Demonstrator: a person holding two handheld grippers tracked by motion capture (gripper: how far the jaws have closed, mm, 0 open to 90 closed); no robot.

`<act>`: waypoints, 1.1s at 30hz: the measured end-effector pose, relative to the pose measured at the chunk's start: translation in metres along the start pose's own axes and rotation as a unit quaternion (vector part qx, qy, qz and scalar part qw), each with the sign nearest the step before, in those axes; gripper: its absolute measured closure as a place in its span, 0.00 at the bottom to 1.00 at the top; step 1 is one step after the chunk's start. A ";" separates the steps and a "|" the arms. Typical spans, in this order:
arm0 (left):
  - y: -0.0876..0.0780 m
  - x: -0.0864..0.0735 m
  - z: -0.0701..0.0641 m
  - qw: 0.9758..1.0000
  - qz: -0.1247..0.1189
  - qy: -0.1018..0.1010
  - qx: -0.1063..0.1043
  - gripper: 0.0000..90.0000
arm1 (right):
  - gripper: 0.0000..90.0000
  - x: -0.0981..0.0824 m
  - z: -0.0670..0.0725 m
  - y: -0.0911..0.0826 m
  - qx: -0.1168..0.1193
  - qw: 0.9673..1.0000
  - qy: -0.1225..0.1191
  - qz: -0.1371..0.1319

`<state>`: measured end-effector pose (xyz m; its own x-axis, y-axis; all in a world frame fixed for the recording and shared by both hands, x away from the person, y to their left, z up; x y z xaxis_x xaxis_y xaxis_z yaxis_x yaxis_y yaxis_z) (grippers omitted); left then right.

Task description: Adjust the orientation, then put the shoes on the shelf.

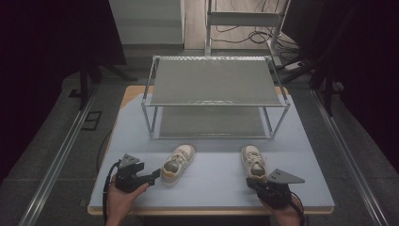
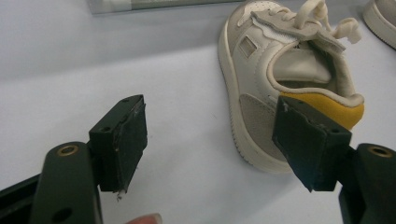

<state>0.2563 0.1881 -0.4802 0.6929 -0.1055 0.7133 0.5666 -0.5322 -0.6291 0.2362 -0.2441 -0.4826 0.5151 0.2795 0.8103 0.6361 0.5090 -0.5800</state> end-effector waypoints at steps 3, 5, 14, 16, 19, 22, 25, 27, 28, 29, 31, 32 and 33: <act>0.000 0.000 0.000 1.000 0.000 0.000 0.001 0.29 | 0.99 -0.004 -0.008 -0.007 -0.008 1.000 0.009 -0.003; 0.000 0.000 0.000 1.000 0.000 0.000 0.001 0.29 | 0.99 -0.006 -0.013 -0.010 -0.015 1.000 0.013 -0.005; 0.001 0.000 -0.002 1.000 0.004 0.003 -0.001 0.29 | 0.99 -0.016 -0.046 -0.025 -0.040 0.998 0.053 -0.014; 0.001 0.000 -0.002 1.000 0.002 0.003 -0.002 0.29 | 0.99 -0.017 -0.050 -0.026 -0.038 0.997 0.058 -0.015; 0.000 0.000 -0.003 1.000 0.003 0.003 -0.002 0.29 | 0.99 -0.017 -0.051 -0.026 -0.040 0.997 0.056 -0.016; -0.003 0.001 -0.003 1.000 0.001 0.003 -0.004 0.30 | 0.96 -0.017 -0.051 -0.026 -0.031 0.998 0.060 -0.018; -0.005 0.002 -0.004 1.000 -0.001 0.004 -0.005 0.30 | 0.92 -0.014 -0.048 -0.029 -0.021 0.998 0.058 -0.025; -0.009 0.004 -0.008 1.000 -0.008 0.008 -0.005 0.30 | 0.82 -0.006 -0.039 -0.036 -0.010 0.998 0.039 -0.048; -0.010 0.005 -0.009 1.000 -0.010 0.009 -0.006 0.30 | 0.77 -0.003 -0.037 -0.038 -0.012 0.998 0.032 -0.053; -0.010 0.005 -0.009 1.000 -0.010 0.009 -0.006 0.30 | 0.72 0.000 -0.035 -0.039 -0.015 0.998 0.025 -0.058; -0.013 0.008 -0.014 1.000 -0.016 0.019 -0.008 0.30 | 0.63 0.004 -0.034 -0.042 -0.021 0.998 0.023 -0.063; -0.013 0.008 -0.014 1.000 -0.016 0.019 -0.008 0.30 | 0.63 0.004 -0.034 -0.042 -0.021 0.998 0.023 -0.063; -0.014 0.009 -0.016 1.000 -0.015 0.021 -0.011 0.30 | 0.59 0.006 -0.035 -0.043 -0.027 0.997 0.023 -0.070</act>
<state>0.2474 0.1813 -0.4601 0.6557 -0.1249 0.7446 0.5764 -0.5541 -0.6006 0.2322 -0.2924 -0.4558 0.4436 0.1700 0.8800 0.7336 0.4951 -0.4655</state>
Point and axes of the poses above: each handheld gripper's, and its own axes: y roughly forward along the jaws, x roughly out of its top, z roughly to its left, the point moved 2 cm from there along y, roughly forward along the jaws, and after that the axes turned 6 degrees about -x, right-handed, at the moved point
